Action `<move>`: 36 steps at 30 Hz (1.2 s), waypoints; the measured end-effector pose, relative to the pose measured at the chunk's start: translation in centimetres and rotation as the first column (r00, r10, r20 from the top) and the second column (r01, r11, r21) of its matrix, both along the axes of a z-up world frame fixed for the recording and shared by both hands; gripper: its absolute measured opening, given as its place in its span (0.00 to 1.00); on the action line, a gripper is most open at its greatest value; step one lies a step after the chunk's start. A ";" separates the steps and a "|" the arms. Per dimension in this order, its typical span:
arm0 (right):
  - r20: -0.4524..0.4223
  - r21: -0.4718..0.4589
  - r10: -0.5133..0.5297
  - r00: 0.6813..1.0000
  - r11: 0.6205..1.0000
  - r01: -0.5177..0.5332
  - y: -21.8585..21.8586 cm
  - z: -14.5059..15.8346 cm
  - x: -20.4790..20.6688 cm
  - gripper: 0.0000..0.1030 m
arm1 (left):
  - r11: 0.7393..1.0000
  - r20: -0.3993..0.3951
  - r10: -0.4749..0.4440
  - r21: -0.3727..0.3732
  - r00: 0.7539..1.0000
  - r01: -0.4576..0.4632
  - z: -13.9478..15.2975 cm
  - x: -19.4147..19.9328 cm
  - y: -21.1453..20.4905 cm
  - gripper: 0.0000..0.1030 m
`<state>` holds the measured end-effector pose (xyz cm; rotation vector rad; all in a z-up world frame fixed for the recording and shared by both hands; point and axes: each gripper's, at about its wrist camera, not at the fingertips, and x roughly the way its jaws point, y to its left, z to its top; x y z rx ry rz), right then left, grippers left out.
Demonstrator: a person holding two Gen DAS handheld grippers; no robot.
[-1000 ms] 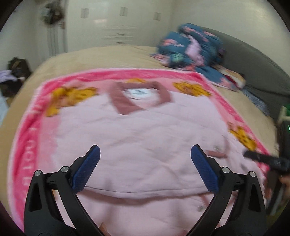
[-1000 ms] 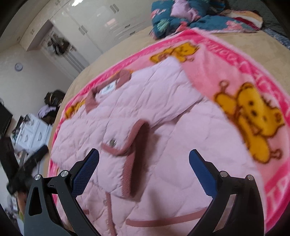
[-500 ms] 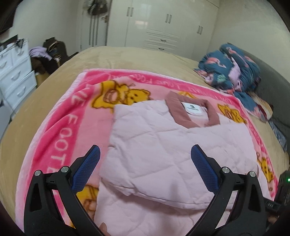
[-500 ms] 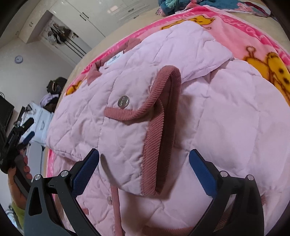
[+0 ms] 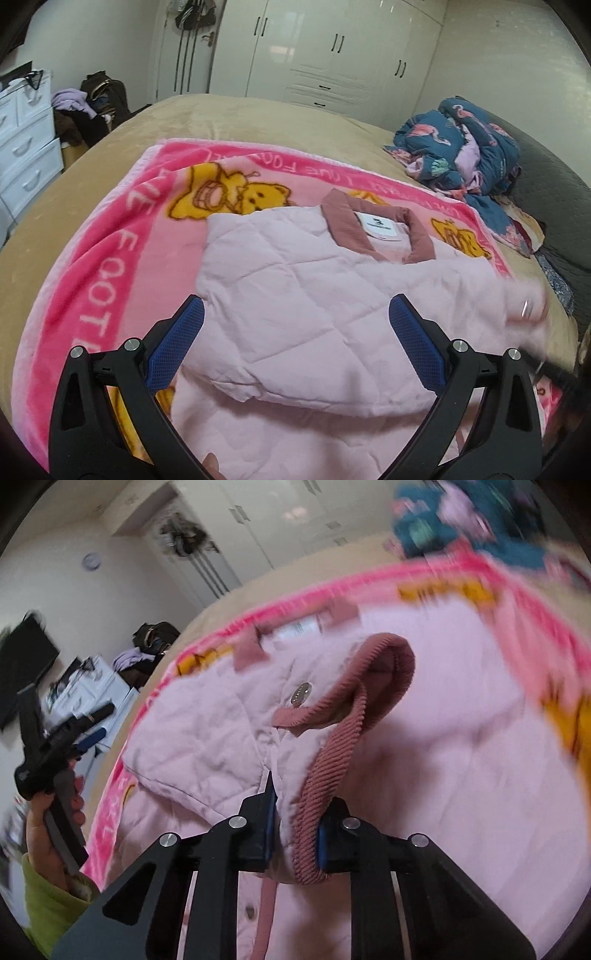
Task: Fold large clothes
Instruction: 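Grasp the corduroy-trimmed front edge with the right tool and lift it, then fold the trimmed front edge inward over the sleeves and open the right tool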
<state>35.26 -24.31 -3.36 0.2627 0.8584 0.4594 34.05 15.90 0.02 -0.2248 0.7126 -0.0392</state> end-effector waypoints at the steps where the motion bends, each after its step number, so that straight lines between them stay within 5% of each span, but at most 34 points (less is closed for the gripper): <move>1: 0.034 -0.025 0.014 0.999 1.000 -0.014 0.2 1.2 0.3 0.16 | 1.000 0.001 -0.002 -0.001 1.000 0.002 0.0 0.1 -0.1 0.91; 5: 0.181 -0.194 0.078 0.980 0.980 -0.042 1.8 6.4 2.9 0.16 | 1.000 0.002 -0.009 -0.015 1.000 0.009 -0.3 0.5 -0.4 0.91; 8: 0.227 -0.267 0.104 0.968 0.963 -0.041 2.1 7.4 4.4 0.16 | 1.000 0.001 -0.009 -0.009 1.000 0.009 -0.6 0.7 -0.6 0.91; 24: 0.103 -0.288 0.019 0.994 0.958 0.011 1.3 1.2 8.6 0.20 | 0.999 -0.037 -0.024 0.028 0.999 0.025 -2.5 2.2 -1.2 0.90; 29: 0.070 -0.281 -0.023 0.997 0.959 0.042 0.8 0.0 8.9 0.33 | 0.997 -0.030 -0.056 0.043 0.998 0.057 -2.7 2.4 -2.1 0.82; 33: 0.054 -0.273 -0.047 0.997 0.960 0.060 0.0 -0.3 8.7 0.43 | 0.995 -0.043 -0.086 0.043 0.995 0.088 -3.1 2.6 -2.8 0.54; 36: 0.073 -0.278 -0.071 0.995 0.957 0.089 -0.7 0.0 8.3 0.54 | 0.993 -0.057 -0.107 0.053 0.993 0.110 -3.3 2.9 -3.5 0.47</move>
